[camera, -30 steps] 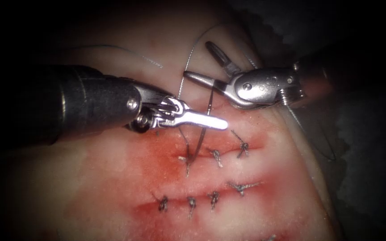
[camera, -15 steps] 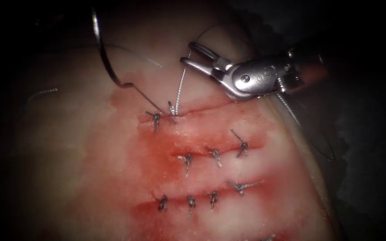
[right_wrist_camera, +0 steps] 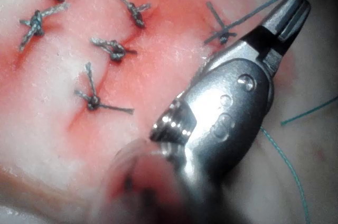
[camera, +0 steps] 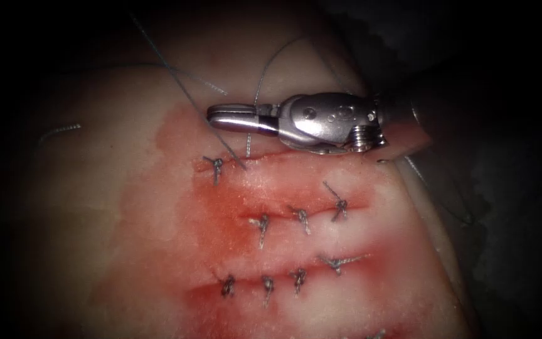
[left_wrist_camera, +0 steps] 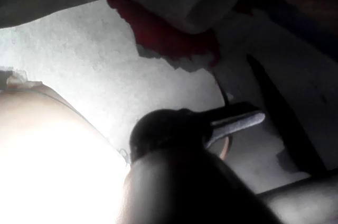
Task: Wound Closure
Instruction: Pull the thread through the tissue using the right gripper, leaving only a short tail on the top half of the tissue
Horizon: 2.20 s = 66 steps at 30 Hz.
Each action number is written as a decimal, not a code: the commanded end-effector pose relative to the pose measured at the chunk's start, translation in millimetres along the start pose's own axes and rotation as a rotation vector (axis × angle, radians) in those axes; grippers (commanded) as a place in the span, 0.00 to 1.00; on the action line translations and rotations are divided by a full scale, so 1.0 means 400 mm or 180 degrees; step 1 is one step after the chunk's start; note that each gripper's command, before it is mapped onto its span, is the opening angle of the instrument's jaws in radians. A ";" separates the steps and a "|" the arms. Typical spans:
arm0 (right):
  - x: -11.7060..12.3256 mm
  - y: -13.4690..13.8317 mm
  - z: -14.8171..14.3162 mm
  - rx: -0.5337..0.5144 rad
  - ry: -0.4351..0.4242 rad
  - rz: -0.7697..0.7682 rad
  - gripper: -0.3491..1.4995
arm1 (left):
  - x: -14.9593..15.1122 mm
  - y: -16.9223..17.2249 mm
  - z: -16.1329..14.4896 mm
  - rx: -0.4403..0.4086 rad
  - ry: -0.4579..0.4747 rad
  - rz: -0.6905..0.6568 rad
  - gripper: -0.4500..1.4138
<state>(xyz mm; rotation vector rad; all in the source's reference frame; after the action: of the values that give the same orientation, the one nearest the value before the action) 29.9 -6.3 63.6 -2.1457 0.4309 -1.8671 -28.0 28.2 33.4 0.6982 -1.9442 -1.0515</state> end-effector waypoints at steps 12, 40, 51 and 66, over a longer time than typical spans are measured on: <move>0.0088 0.0215 0.0032 -0.0785 0.0266 0.0944 0.00 | -0.0121 0.0095 -0.0121 -0.0446 -0.0023 0.0615 0.00; 0.0060 0.0407 -0.0313 -0.1075 0.0941 0.1893 0.00 | -0.0476 0.0119 -0.0497 -0.1543 -0.0112 0.1319 0.00; -0.0109 0.0215 -0.0204 0.0517 0.0671 0.0118 0.16 | -0.0257 0.0096 -0.0279 -0.0965 0.0099 0.0508 0.00; -0.0004 0.0169 -0.0086 0.0374 0.1314 -0.0429 0.30 | 0.0001 0.0111 -0.0090 -0.0606 0.0379 0.0134 0.00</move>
<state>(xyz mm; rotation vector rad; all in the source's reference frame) 25.3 -12.2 60.9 -1.7449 0.2453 -2.3665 -24.9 28.0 38.2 0.6070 -1.7204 -1.1271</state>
